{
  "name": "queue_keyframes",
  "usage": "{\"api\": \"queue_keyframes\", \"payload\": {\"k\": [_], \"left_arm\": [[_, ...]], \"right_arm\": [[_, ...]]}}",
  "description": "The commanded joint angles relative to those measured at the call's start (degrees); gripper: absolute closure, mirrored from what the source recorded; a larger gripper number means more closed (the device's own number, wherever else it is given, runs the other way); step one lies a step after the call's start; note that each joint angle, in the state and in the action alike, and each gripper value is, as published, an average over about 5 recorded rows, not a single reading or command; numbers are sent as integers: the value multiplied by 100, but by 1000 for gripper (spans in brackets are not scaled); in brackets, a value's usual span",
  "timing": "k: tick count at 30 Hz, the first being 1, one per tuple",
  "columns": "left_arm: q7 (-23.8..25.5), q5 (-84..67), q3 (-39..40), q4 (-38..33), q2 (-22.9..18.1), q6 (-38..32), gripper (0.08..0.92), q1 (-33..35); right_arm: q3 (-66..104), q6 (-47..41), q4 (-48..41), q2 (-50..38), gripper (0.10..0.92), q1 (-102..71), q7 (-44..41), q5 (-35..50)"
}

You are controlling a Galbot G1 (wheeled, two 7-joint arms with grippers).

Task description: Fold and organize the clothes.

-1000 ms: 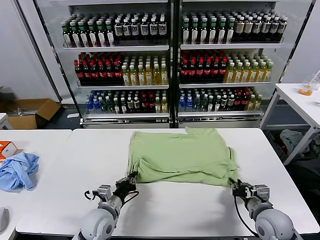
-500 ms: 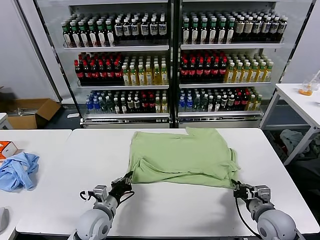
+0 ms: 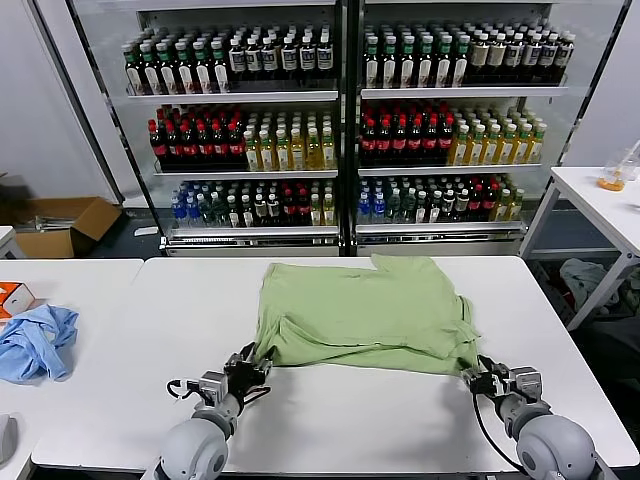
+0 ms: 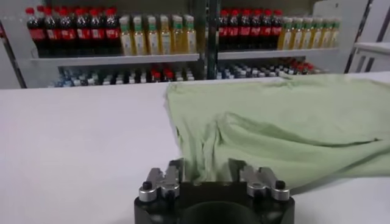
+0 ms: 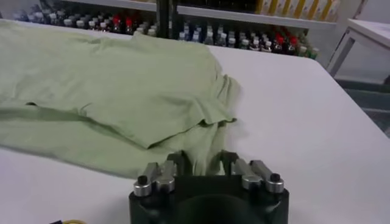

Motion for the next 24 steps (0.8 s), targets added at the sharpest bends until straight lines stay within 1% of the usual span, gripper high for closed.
{"api": "queue_keyframes", "payload": {"k": [1, 2, 4, 5, 6, 10, 14, 19, 21, 24], "left_arm": [[-52, 321, 34, -24, 29, 162, 390, 49], [-38, 310, 35, -34, 37, 176, 364, 62], [2, 255, 40, -42, 51, 205, 336, 80], [23, 212, 41, -35, 55, 220, 336, 82], [42, 161, 42, -26, 58, 234, 352, 82], [79, -59, 22, 5, 60, 264, 464, 74], [108, -299, -16, 2, 82, 263, 576, 86], [132, -746, -104, -142, 125, 246, 723, 152], [142, -883, -163, -248, 149, 225, 775, 204], [158, -1074, -279, -447, 185, 189, 858, 335]], "right_arm": [[-20, 0, -2, -14, 386, 10, -34, -8], [-29, 5, -5, -18, 396, 11, -37, -6], [-45, 11, -13, -26, 453, 14, -41, -2], [-51, 14, -16, -30, 479, 13, -43, -1], [-55, 16, -18, -34, 505, 9, -45, 1], [-54, 22, 14, -54, 627, -36, -68, 4], [-39, 37, 59, -84, 731, -95, -88, 4], [20, 45, 187, -169, 867, -204, -158, 10], [53, 42, 263, -229, 899, -275, -208, 9], [114, 33, 390, -329, 908, -414, -298, 2]]}}
